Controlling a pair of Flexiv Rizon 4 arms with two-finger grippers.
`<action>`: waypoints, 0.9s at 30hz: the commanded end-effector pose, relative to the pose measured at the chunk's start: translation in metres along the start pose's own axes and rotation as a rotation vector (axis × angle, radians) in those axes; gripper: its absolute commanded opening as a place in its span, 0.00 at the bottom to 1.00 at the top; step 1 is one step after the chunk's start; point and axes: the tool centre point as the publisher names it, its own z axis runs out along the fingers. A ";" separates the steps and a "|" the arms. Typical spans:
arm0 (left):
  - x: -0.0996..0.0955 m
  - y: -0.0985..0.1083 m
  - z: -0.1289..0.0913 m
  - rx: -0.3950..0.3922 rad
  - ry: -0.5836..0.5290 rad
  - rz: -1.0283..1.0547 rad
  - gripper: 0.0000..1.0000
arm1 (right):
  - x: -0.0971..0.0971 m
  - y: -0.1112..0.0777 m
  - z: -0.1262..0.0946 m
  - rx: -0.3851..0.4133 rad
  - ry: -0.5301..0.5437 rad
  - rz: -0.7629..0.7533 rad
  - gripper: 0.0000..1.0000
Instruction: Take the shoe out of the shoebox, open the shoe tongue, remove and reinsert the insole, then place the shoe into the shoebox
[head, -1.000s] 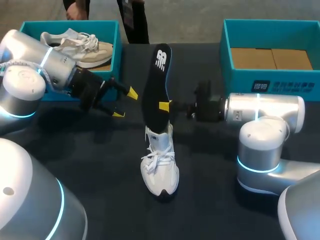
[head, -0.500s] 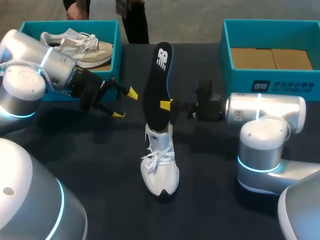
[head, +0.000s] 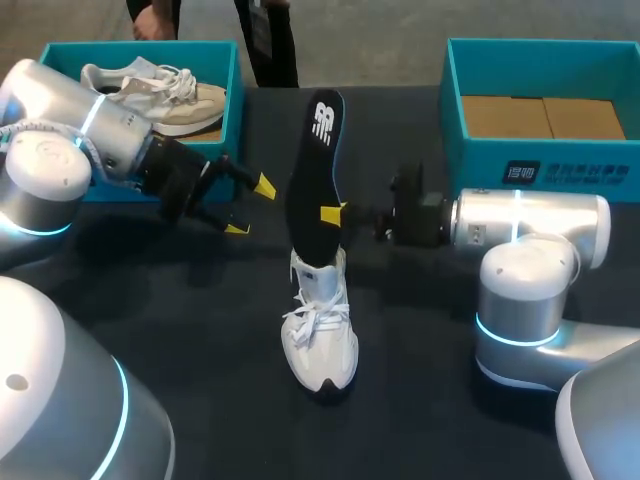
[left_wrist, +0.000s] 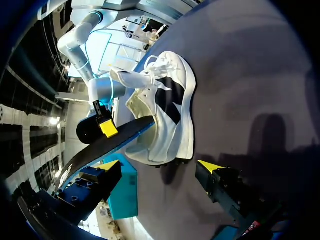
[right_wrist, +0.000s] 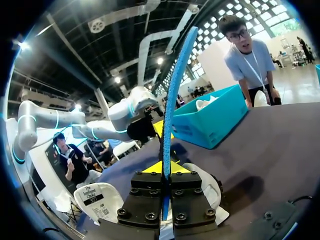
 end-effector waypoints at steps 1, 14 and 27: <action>0.000 -0.001 0.000 -0.003 0.001 0.001 1.00 | -0.001 -0.006 0.002 0.008 -0.003 0.008 0.00; 0.000 -0.001 0.000 -0.003 0.001 0.001 1.00 | -0.001 -0.017 0.000 0.032 0.001 0.016 0.00; 0.000 -0.001 0.000 -0.003 0.001 0.001 1.00 | 0.004 -0.026 -0.002 0.096 0.034 0.030 0.00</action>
